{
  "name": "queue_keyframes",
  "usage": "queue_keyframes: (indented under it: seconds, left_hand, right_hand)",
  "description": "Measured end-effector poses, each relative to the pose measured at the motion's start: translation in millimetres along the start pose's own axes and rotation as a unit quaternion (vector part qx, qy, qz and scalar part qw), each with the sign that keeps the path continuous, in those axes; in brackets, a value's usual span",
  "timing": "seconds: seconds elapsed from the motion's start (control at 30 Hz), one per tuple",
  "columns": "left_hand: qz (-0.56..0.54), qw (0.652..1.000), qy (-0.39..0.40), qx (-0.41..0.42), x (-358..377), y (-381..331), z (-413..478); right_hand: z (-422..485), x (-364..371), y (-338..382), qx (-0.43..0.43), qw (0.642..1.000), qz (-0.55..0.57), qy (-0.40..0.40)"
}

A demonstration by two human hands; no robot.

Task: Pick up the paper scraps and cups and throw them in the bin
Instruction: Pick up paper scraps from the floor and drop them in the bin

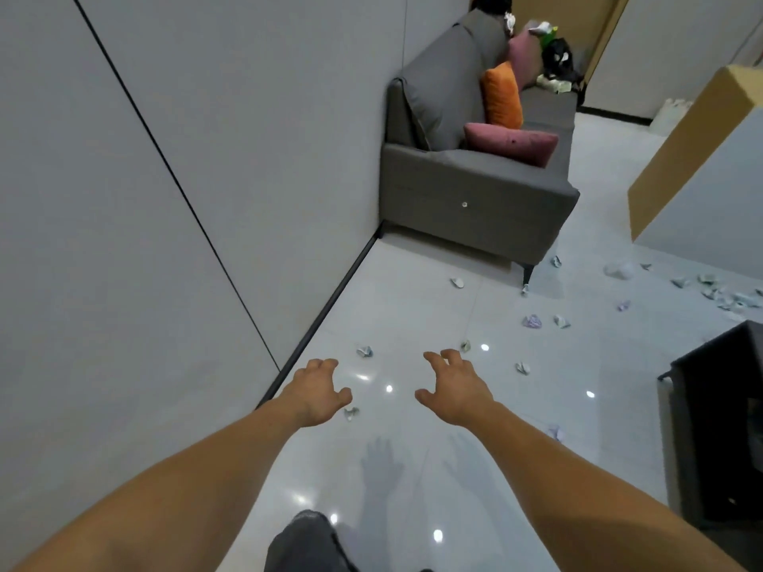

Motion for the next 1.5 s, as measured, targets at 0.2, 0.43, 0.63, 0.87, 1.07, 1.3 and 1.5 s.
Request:
queue_keyframes:
  seconds: [0.2,0.43,0.63,0.87,1.07,1.3,1.5]
  left_hand:
    - [-0.029,0.999,0.027,-0.027,-25,31,98]
    - [-0.05,0.995,0.066,-0.057,-43,76,234]
    - [-0.086,0.985,0.09,-0.116,8,134,334]
    - [-0.166,0.966,0.077,-0.185,160,216,462]
    - [-0.202,0.956,0.043,-0.209,293,272,570]
    - [-0.226,0.951,0.022,-0.211,386,316,604]
    - [-0.285,0.934,0.006,-0.214,411,325,591]
  right_hand:
    - [108,-3,36,-0.02,0.999,-0.006,0.032]
    - [250,21,55,0.006,0.995,-0.013,0.095]
    - [381,94,62,0.021,0.989,0.004,0.148]
    - [551,258,50,-0.018,0.98,-0.059,0.189]
    - [659,395,31,-0.066,0.977,-0.102,0.175]
    - [743,497,28,-0.113,0.983,-0.089,0.118]
    - [727,531,21,-0.107,0.983,-0.059,0.141]
Point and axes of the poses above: each hand's wrist, its own z-axis towards the middle knuckle, its own x-axis out of the palm, y = z × x, the point moved 2 cm from there along z, towards the middle knuckle, and after that the axes turned 9 degrees about x, right-handed, at the moved point
